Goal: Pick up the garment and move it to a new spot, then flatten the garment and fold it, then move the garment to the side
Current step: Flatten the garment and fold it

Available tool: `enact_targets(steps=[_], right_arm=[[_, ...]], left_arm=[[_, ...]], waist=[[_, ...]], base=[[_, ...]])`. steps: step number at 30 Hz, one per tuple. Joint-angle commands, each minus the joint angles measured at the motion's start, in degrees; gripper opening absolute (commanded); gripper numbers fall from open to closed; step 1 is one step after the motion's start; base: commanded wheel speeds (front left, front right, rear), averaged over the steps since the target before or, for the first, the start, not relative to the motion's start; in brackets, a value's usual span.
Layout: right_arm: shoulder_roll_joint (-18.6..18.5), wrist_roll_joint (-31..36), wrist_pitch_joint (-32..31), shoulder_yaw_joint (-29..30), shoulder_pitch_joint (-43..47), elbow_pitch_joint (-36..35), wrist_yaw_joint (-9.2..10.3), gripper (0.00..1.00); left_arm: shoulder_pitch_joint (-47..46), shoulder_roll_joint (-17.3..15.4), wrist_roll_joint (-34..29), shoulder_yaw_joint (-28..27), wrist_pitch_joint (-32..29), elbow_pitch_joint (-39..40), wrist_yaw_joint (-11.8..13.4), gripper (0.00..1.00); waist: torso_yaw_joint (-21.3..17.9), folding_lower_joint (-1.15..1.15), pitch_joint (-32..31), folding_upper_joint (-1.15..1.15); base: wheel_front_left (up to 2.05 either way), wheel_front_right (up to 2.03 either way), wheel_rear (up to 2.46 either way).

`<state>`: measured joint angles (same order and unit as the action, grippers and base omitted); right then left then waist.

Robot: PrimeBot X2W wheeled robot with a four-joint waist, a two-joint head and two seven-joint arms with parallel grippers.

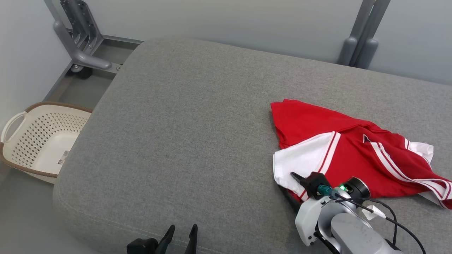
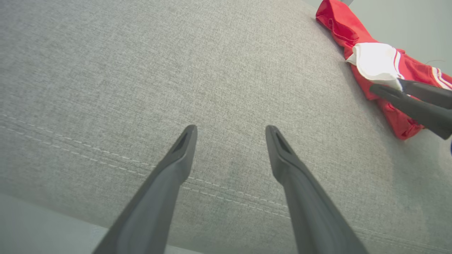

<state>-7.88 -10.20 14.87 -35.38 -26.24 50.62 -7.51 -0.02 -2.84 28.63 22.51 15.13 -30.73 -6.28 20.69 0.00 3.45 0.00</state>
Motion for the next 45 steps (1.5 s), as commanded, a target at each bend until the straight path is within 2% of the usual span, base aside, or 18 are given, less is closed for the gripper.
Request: enact_targets(steps=[1, 7, 11, 16, 20, 25, 30, 31, 32, 33, 37, 45], right_arm=[[0.1, 0.2, 0.3, 1.1, -0.9, 0.2, 0.05, 0.0], [0.6, 0.1, 0.3, 6.2, 0.3, -4.9, 0.05, 0.0], [0.1, -0.7, 0.3, 13.3, 2.7, -10.9, 0.05, 0.0], [0.5, -1.1, 0.3, 25.2, 9.6, -22.3, 0.04, 0.0], [1.2, -0.3, 0.3, 31.6, 15.6, -28.6, 0.04, 0.0], [2.3, -0.5, 0.3, 33.3, 20.1, -29.6, 0.04, 0.0], [2.8, -1.3, 0.3, 33.1, 21.1, -26.9, 0.04, 0.0], [2.9, -1.2, 0.3, 33.5, 21.3, -24.5, 0.04, 0.15], [3.1, -1.5, 0.3, 33.9, 20.8, -23.1, 0.04, 0.72], [3.2, -1.3, 0.3, 34.1, 19.9, -22.2, 0.04, 1.0], [3.7, -0.5, 0.3, 35.4, 18.5, -21.3, 0.04, 1.0], [4.4, 0.8, 0.3, 35.6, 17.2, -26.4, 0.04, 1.0]], left_arm=[[-0.4, -0.1, 0.2, 0.0, 0.0, -0.1, 0.2, 1.0], [0.4, -0.1, 0.1, -0.8, 0.0, 0.3, 0.3, 1.0], [0.4, -0.1, -0.5, -1.4, 0.0, 0.8, 0.0, 1.0], [0.0, -0.1, -1.2, -2.4, 0.0, 2.0, -0.1, 1.0], [-1.3, -0.1, -1.7, -2.8, 0.0, 2.5, -0.3, 1.0], [-2.7, -0.1, -2.0, -2.9, 0.0, 2.5, -0.7, 1.0], [-4.0, -0.1, -1.9, -2.3, 0.0, 2.4, -0.8, 1.0], [-4.3, -0.1, -2.0, -1.8, 0.0, 2.2, -0.8, 1.0], [-4.5, -0.1, -2.2, -1.4, 0.0, 2.2, -0.9, 1.0], [-4.9, -0.1, -2.3, -1.0, 0.0, 2.1, -0.9, 1.0], [-6.5, -0.1, -2.4, 0.2, 0.0, 2.0, -1.1, 1.0], [-15.2, -0.2, -1.3, 5.0, 0.0, 1.1, -1.2, 1.0]], waist=[[0.1, 0.0, 0.0, 0.0], [-0.8, 0.0, -0.5, 0.0], [-3.1, 0.0, -1.3, 0.0], [-8.1, 0.0, -1.9, 0.0], [-13.0, 0.0, -1.8, 0.0], [-18.3, 0.0, -1.4, 0.0], [-20.9, 0.0, -1.1, 0.0], [-21.3, 0.0, -1.1, 0.0], [-21.6, 0.0, -1.0, 0.0], [-21.8, 0.0, -0.9, 0.0], [-23.1, 0.0, -0.3, 0.0], [-28.3, 0.0, 2.3, 0.0]], base=[[0.0, 0.0, 0.0], [0.0, 0.0, 0.0], [0.0, 0.0, 0.0], [0.0, 0.0, 0.0], [0.0, 0.0, 0.0], [0.0, 0.0, 0.0], [0.0, 0.0, 0.0], [0.0, 0.0, 0.0], [0.0, 0.0, 0.0], [0.0, 0.0, 0.0], [0.0, 0.0, 0.0], [0.0, 0.0, 0.0]])
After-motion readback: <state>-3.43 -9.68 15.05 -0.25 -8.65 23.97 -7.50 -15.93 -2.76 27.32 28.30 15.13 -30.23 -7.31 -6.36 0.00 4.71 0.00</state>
